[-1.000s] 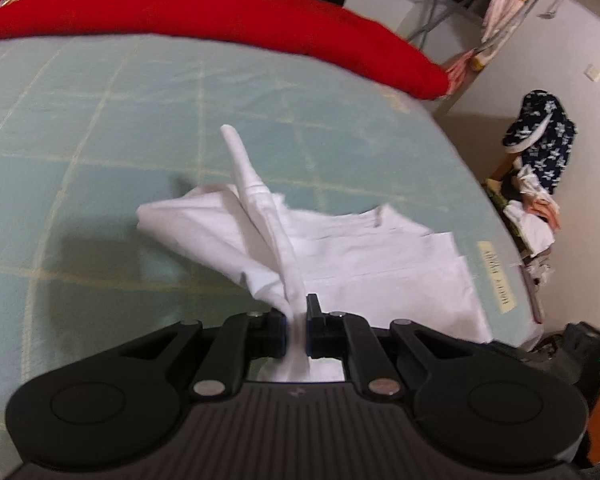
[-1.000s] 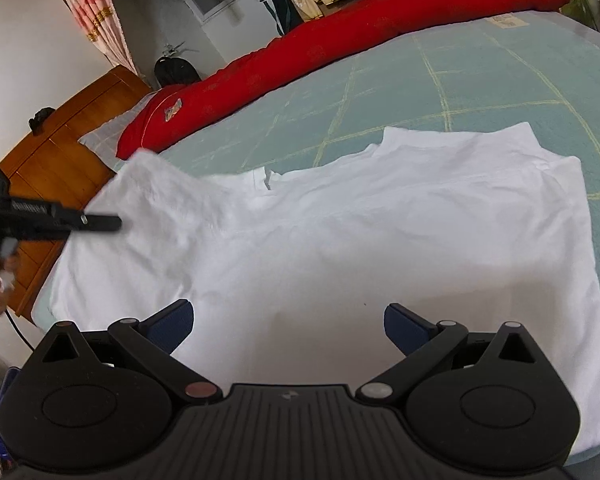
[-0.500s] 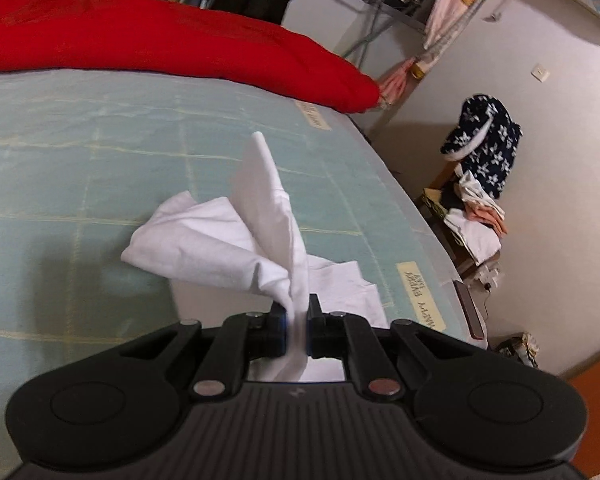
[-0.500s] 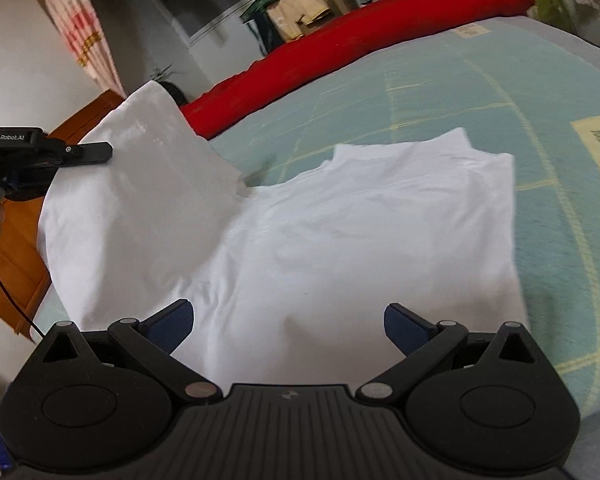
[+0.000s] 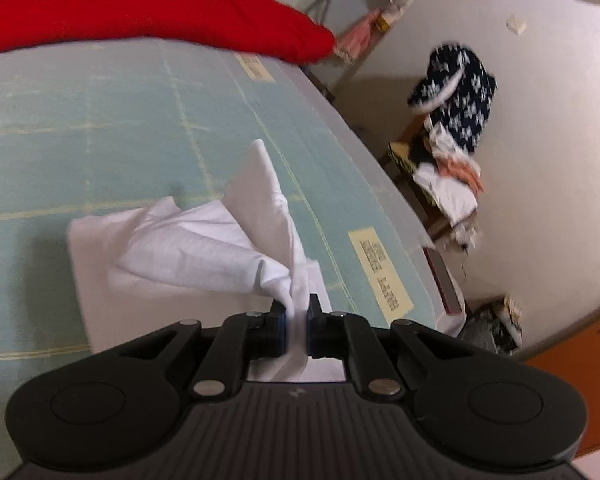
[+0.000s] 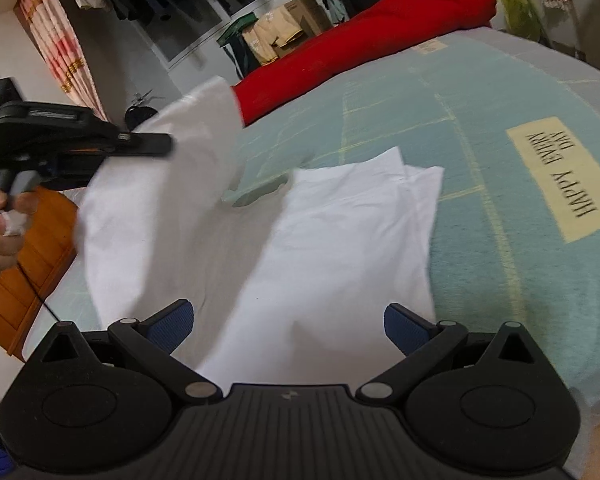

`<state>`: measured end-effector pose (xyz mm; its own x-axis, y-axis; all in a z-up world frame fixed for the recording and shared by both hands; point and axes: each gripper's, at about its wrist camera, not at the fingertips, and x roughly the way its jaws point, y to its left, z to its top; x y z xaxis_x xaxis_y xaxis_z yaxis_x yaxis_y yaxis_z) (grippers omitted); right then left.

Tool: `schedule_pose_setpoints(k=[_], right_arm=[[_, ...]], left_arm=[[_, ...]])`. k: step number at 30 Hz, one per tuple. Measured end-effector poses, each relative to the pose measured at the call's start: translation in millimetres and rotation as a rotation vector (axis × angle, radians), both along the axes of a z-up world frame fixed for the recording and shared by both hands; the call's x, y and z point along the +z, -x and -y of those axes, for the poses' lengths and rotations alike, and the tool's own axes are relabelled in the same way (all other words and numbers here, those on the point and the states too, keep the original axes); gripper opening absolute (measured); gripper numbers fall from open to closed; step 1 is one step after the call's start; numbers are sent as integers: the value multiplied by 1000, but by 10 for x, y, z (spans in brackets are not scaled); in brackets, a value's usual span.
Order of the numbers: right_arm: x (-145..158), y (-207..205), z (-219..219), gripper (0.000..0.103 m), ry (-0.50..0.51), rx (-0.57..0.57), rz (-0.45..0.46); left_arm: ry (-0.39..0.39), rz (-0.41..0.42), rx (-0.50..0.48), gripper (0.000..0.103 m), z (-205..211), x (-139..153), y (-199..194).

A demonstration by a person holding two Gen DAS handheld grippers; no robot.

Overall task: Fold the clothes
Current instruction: 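Carry the shirt side edge with the left gripper across the shirt body, then lay the folded side down and open the left gripper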

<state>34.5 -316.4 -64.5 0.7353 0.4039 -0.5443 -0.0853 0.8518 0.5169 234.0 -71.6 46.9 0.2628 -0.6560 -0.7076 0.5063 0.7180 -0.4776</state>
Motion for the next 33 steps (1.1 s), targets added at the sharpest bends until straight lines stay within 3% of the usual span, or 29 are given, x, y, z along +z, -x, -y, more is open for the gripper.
schedule_pose_setpoints(k=[9,22,27,31,33], right_arm=[[61,210,220,103,61,-57,6],[-29,258,385,103,53,-104,-33],[-55,247,390,103,58,-109,-41],[-81,244,415,103,48,-120,-49],[-84,243,418,103,51,-122,-51]], left_arm=[[-58,-89,-70,8,644,-523,-30],[-95,-160,-71,12,912,-937,-78],[-38,-212,-70,39,938,-971,-110],[39,-229,-95,40,999,-900,-105],[42,-208,-100,41,1033,-853,-101]])
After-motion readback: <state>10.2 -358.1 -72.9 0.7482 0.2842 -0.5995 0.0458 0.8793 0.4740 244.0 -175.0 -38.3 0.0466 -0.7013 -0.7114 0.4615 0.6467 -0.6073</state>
